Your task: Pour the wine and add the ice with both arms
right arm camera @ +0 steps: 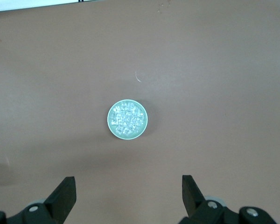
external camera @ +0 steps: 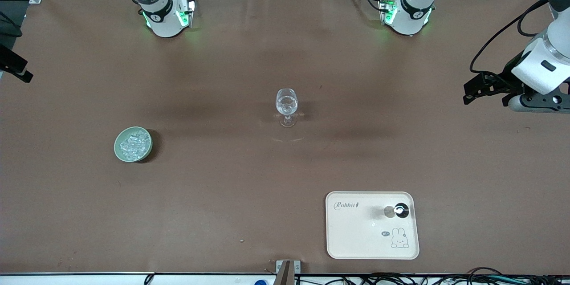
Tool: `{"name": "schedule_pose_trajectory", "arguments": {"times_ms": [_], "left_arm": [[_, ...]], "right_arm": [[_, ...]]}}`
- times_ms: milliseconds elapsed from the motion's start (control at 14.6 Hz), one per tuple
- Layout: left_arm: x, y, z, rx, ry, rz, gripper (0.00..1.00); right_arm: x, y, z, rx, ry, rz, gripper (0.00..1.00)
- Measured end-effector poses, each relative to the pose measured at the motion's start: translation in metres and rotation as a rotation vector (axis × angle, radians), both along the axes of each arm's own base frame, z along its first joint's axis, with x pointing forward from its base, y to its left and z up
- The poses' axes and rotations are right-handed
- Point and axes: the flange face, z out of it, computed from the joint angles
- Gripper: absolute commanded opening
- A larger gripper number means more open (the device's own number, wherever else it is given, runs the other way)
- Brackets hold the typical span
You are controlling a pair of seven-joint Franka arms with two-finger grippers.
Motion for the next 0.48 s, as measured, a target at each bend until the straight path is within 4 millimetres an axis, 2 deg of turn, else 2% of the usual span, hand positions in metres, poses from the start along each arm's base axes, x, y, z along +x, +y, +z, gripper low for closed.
{"name": "schedule_pose_trajectory", "arguments": {"times_ms": [275,481], "left_arm": [[-0.007,-0.020,0.004,0.000,0.018,0.005,1.00],[-0.012,-0.024,0.009,0.004,0.044,0.009,1.00]], "right_arm": [[0.000,0.002,0.000,0.008,0.001,-0.004,1.00],[0.000,0.002,0.000,0.009,0.001,-0.005,1.00]]}}
